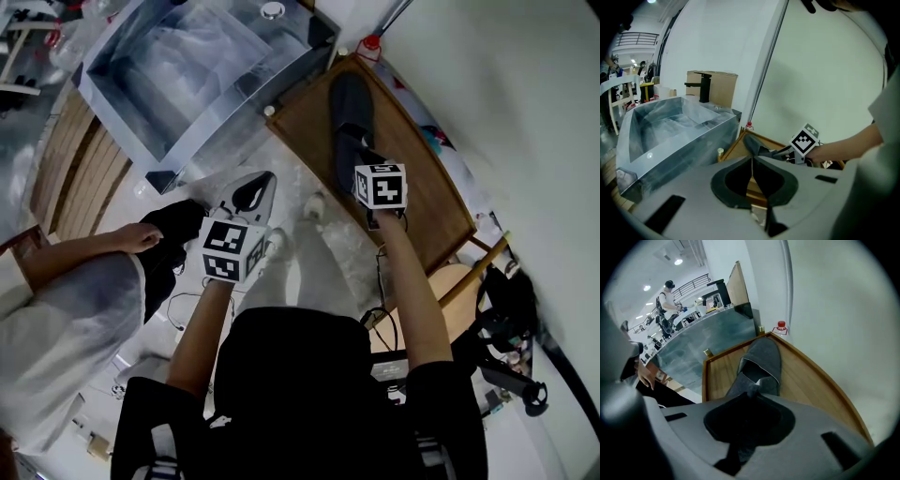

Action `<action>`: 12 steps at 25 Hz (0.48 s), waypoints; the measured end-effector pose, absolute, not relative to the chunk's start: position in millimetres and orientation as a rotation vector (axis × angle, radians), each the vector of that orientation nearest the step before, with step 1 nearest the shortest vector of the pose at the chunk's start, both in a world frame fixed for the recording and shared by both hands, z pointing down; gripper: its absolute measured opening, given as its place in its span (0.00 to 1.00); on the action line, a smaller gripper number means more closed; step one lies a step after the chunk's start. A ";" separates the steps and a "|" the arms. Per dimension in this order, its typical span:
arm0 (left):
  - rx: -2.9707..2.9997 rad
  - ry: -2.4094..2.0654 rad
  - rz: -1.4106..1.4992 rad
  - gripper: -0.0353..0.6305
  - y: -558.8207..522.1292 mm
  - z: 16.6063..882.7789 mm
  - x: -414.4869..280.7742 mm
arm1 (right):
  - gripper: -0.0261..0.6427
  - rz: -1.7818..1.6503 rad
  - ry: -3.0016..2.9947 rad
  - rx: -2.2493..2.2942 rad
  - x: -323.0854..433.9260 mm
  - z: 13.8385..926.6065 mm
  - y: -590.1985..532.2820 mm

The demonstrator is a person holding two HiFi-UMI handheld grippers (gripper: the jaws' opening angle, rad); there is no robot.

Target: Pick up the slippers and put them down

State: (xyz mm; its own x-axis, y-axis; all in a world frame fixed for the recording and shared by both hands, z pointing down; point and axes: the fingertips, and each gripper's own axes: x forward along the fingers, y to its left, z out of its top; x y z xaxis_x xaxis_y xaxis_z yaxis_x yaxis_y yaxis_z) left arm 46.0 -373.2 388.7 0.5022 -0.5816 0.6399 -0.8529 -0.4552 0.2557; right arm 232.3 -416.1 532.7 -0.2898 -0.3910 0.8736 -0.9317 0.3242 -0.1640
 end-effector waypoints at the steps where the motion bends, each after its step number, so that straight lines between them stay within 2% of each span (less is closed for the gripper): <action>1: 2.185 -1.176 0.640 0.07 -372.8 388.6 43.5 | 0.08 0.908 -1.838 1.180 232.1 529.7 -415.7; 12: 2.203 -1.174 0.625 0.07 -361.6 371.3 35.3 | 0.07 0.840 -1.870 1.224 231.6 487.3 -403.3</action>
State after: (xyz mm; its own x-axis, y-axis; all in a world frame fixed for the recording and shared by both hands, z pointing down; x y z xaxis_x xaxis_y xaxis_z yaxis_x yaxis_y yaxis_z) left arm 35.3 -361.6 371.3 0.5079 -0.5888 0.6287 -0.8503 -0.4594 0.2567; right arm 231.6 -403.3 487.3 -0.2745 -0.4534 0.8480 -0.9350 0.3317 -0.1253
